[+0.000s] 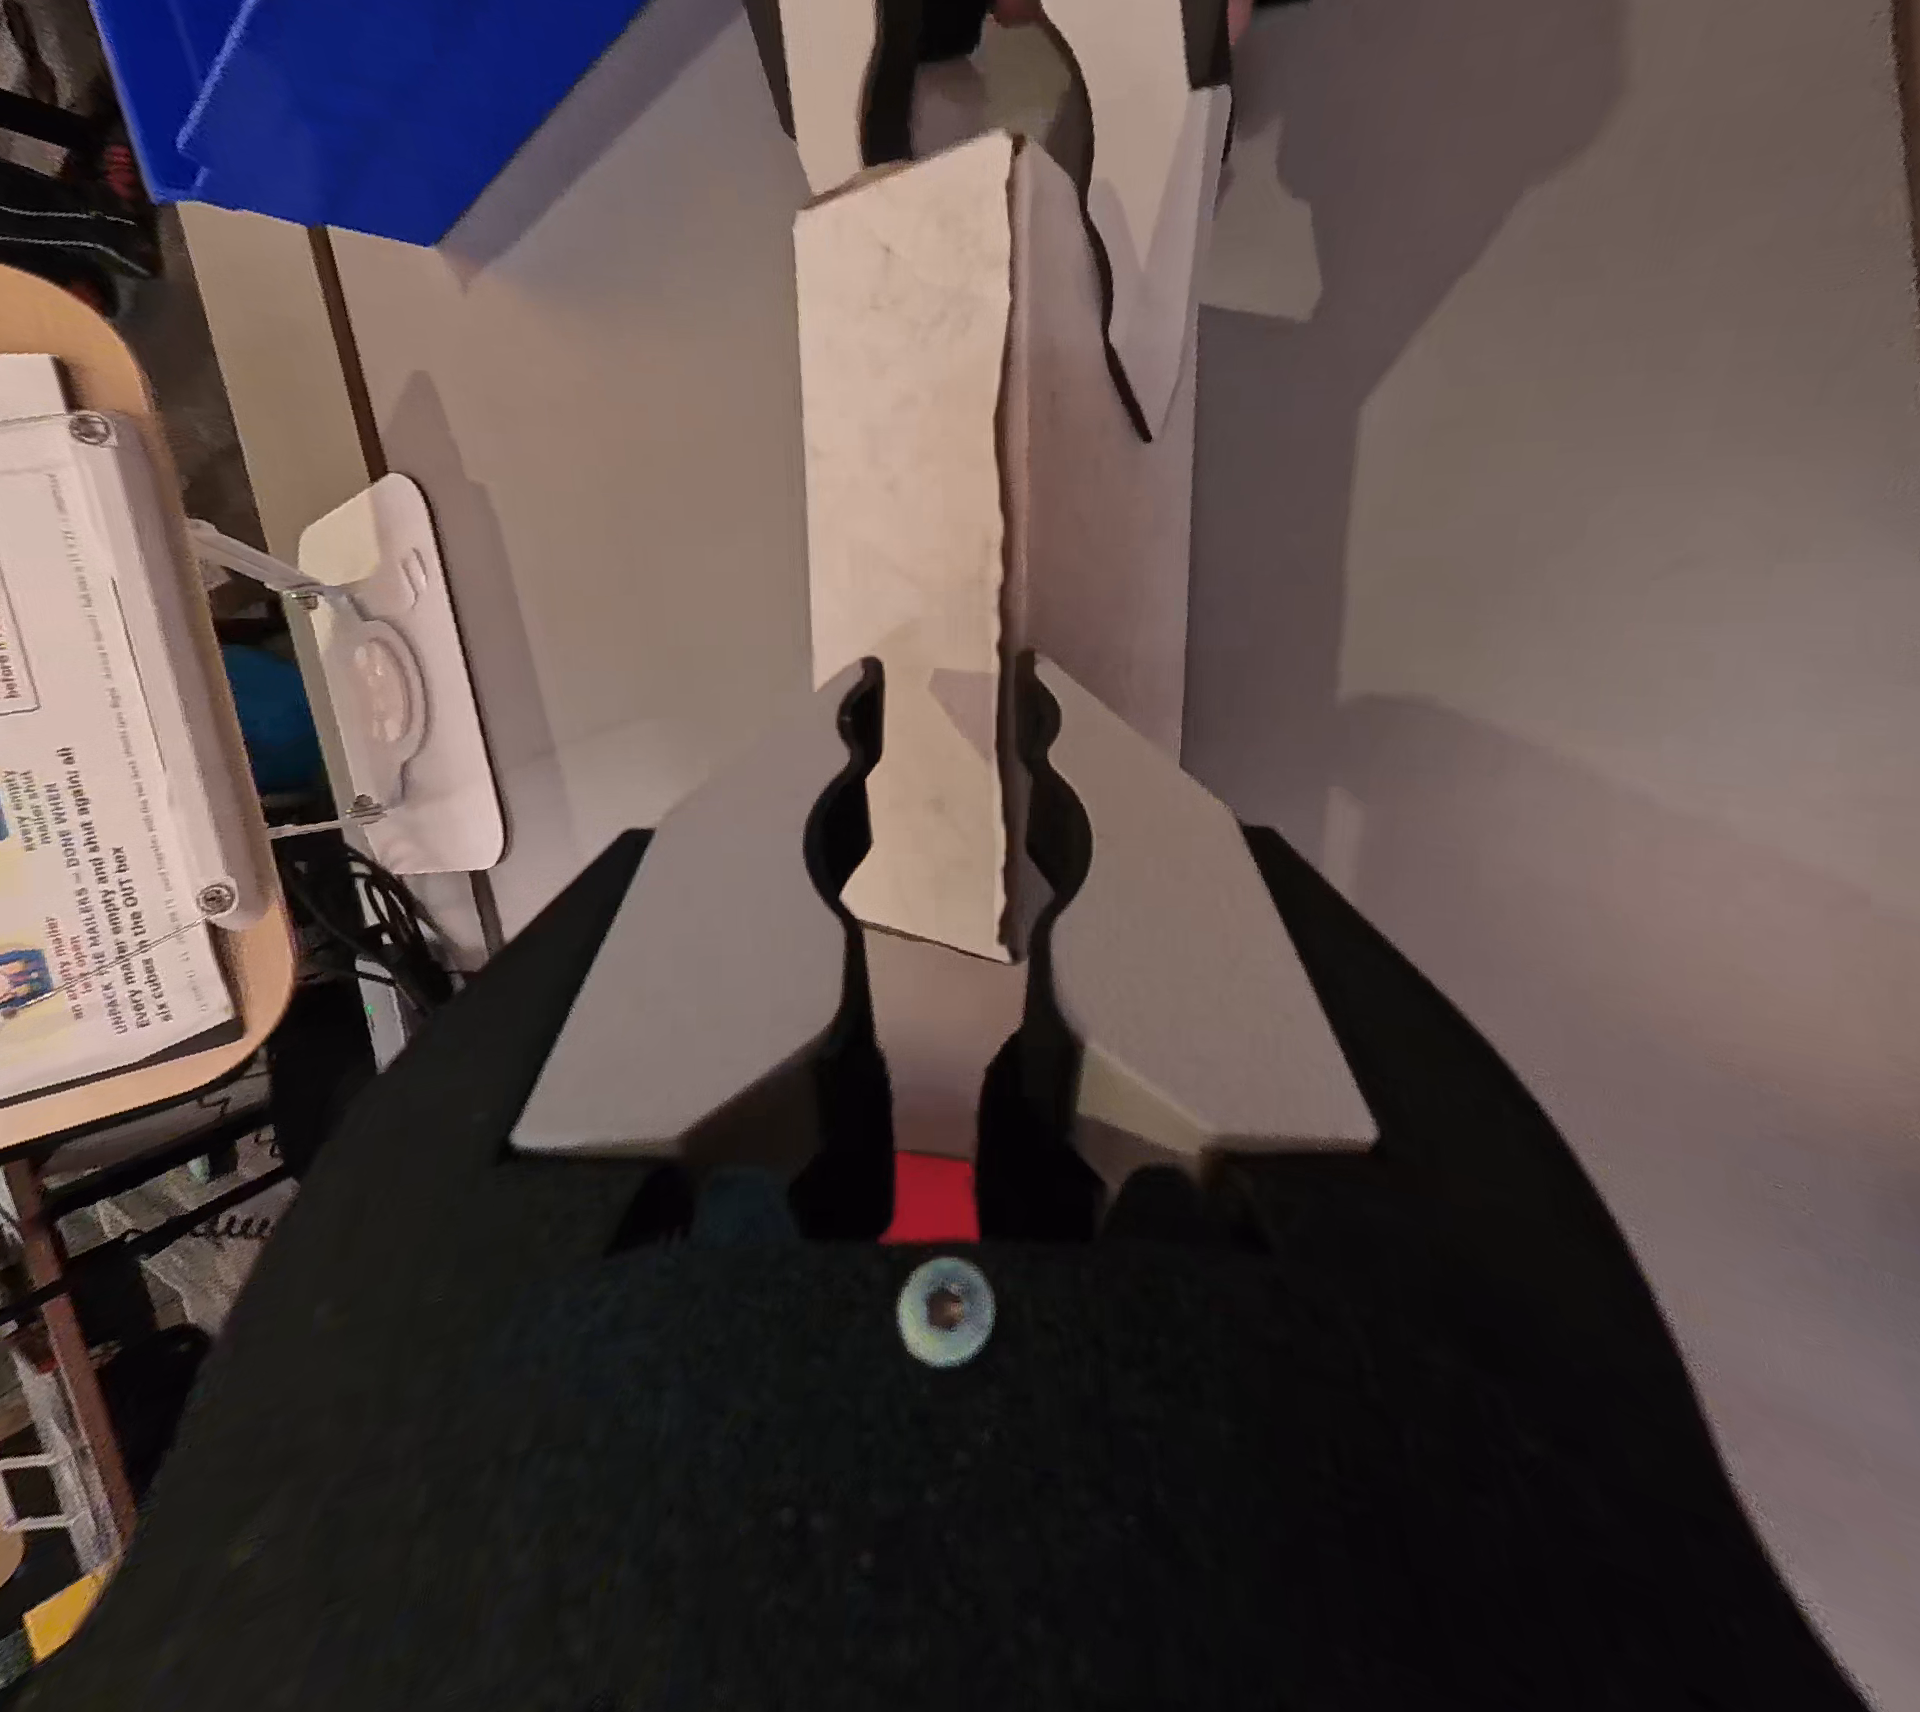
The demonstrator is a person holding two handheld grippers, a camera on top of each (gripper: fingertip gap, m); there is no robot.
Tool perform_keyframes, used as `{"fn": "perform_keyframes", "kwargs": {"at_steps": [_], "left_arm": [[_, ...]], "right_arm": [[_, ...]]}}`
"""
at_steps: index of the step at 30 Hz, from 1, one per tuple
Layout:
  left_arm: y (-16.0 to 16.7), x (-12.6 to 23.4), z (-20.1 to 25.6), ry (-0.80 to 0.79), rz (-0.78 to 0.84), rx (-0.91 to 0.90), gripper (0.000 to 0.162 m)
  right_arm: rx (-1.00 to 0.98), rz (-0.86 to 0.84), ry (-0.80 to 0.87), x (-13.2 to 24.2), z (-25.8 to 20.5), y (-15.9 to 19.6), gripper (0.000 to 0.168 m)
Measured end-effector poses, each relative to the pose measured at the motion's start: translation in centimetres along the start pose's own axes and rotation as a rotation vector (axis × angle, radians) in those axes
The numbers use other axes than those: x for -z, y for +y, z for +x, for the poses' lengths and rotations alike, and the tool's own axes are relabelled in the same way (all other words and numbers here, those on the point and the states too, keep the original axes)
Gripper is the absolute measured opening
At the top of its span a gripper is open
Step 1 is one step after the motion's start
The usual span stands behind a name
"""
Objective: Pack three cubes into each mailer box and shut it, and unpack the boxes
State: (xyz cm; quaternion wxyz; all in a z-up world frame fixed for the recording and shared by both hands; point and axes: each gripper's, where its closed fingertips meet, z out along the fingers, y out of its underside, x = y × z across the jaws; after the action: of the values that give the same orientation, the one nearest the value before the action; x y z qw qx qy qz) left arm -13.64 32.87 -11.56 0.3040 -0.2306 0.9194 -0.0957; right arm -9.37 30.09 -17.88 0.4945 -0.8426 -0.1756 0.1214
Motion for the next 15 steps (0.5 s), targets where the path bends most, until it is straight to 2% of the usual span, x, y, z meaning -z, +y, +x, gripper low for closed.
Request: {"fn": "perform_keyframes", "kwargs": {"at_steps": [12,14,15], "left_arm": [[-0.09,-0.29,-0.77,-0.14,-0.027,-0.074,0.027],[-0.1,-0.45,-0.88,-0.194,-0.043,-0.102,0.023],[-0.08,-0.61,-0.71,-0.216,-0.054,-0.124,0.016]], "right_arm": [[0.009,-0.005,0.004,0.05,0.06,0.06,0.066],[0.004,-0.013,0.017,0.08,0.23,0.1,0.066],[0.002,-0.014,0.021,0.09,0.27,0.11,0.066]]}}
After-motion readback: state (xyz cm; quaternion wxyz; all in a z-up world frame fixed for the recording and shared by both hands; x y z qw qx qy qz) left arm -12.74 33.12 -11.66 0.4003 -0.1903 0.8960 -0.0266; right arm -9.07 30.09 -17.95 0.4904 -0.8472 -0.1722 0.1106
